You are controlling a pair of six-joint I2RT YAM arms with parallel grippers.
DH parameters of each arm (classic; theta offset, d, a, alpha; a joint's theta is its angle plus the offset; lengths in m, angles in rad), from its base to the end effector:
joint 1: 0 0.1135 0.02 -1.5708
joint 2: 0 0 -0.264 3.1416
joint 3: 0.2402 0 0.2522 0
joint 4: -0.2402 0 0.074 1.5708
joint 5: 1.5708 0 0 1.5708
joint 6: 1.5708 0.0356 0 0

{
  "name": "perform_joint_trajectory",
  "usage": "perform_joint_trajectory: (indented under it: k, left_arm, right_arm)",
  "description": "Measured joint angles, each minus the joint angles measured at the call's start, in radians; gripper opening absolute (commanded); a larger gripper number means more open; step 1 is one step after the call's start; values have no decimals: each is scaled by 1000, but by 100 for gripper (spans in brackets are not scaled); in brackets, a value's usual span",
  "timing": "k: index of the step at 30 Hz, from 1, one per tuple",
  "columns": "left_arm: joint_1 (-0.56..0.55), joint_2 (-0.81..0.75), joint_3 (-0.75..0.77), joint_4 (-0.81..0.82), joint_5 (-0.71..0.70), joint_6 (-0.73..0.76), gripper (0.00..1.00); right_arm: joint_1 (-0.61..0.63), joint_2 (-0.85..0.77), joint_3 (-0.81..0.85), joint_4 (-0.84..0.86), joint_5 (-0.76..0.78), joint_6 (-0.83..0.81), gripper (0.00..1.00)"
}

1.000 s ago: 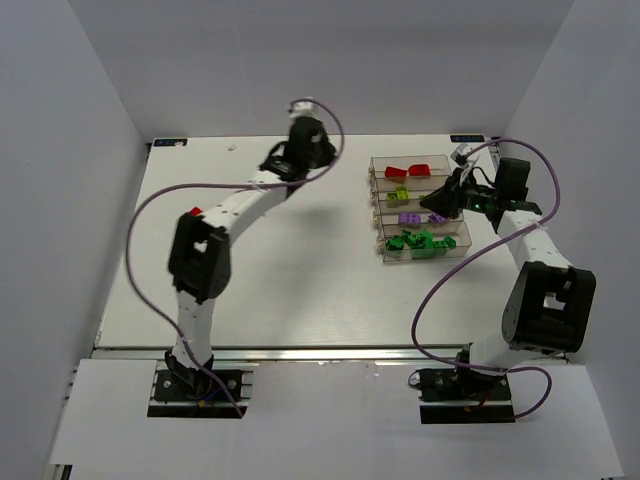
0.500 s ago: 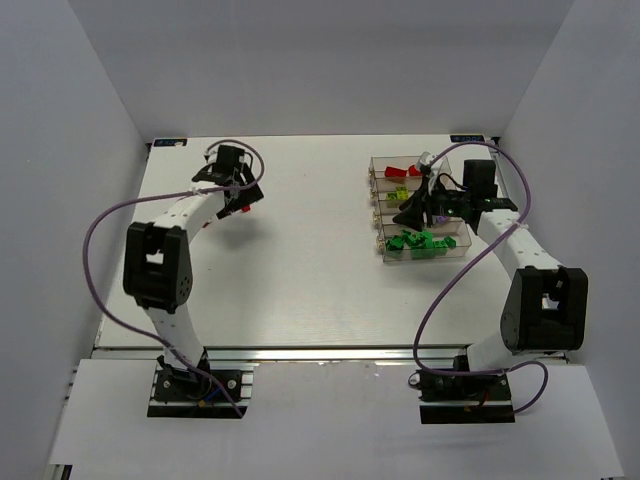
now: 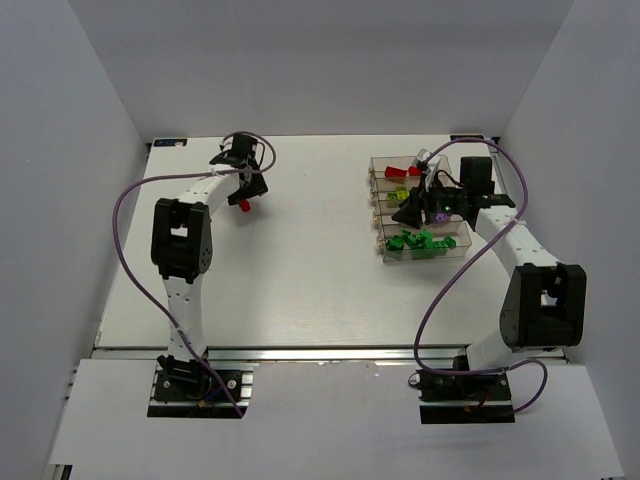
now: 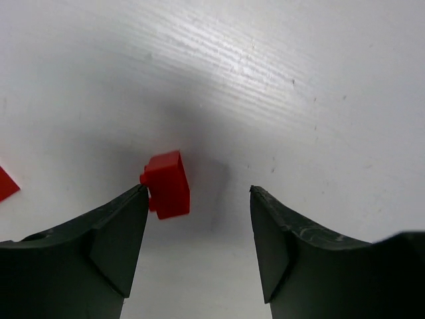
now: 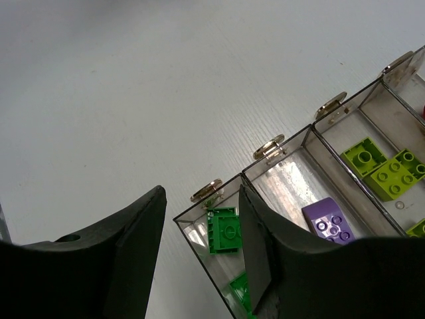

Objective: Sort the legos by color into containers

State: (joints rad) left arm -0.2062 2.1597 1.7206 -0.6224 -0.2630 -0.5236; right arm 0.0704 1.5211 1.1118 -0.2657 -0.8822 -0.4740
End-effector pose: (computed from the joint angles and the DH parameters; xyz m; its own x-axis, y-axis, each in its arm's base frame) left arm 0.4587 -0.0865 0.1886 -0.7769 -0.3307 -0.5357 -0.3635 0.9304 -0.0472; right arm 0.3282 0.0507 0.2744 -0.2598 -0.3091 -0.9149 -0.8593 0.5062 0.0730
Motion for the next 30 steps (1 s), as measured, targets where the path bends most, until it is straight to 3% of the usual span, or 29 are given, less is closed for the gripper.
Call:
perform_joint_trajectory:
  k: [3, 11, 14, 15, 17, 20, 21, 23, 24, 30]
  left_arm:
    - [5, 38, 50, 1, -16, 5, 63]
    - [20, 94, 63, -21, -30, 8, 62]
    - [21, 94, 60, -23, -29, 6, 49]
    - [21, 94, 59, -23, -26, 7, 33]
    - [21, 94, 59, -19, -12, 13, 12]
    - [21, 93, 59, -3, 27, 5, 1]
    - [21, 92, 58, 8, 55, 1, 0]
    - [18, 87, 54, 40, 131, -10, 0]
    - [13, 82, 49, 69, 176, -20, 0]
    - [-95, 60, 17, 383, 502, -154, 0]
  right_arm:
    - [0, 0, 0, -2, 6, 1, 54]
    - [0, 0, 0, -3, 14, 5, 54]
    - [0, 0, 0, -3, 16, 11, 54]
    - [0, 1, 0, -3, 16, 13, 54]
    - [0, 3, 1, -2, 16, 16, 53]
    - [0, 4, 3, -3, 18, 19, 51]
    - [0, 4, 3, -3, 18, 19, 49]
    - [0, 4, 4, -2, 23, 22, 28]
    - [0, 3, 4, 0, 30, 24, 0]
    - [-1, -11, 4, 49, 117, 98, 0]
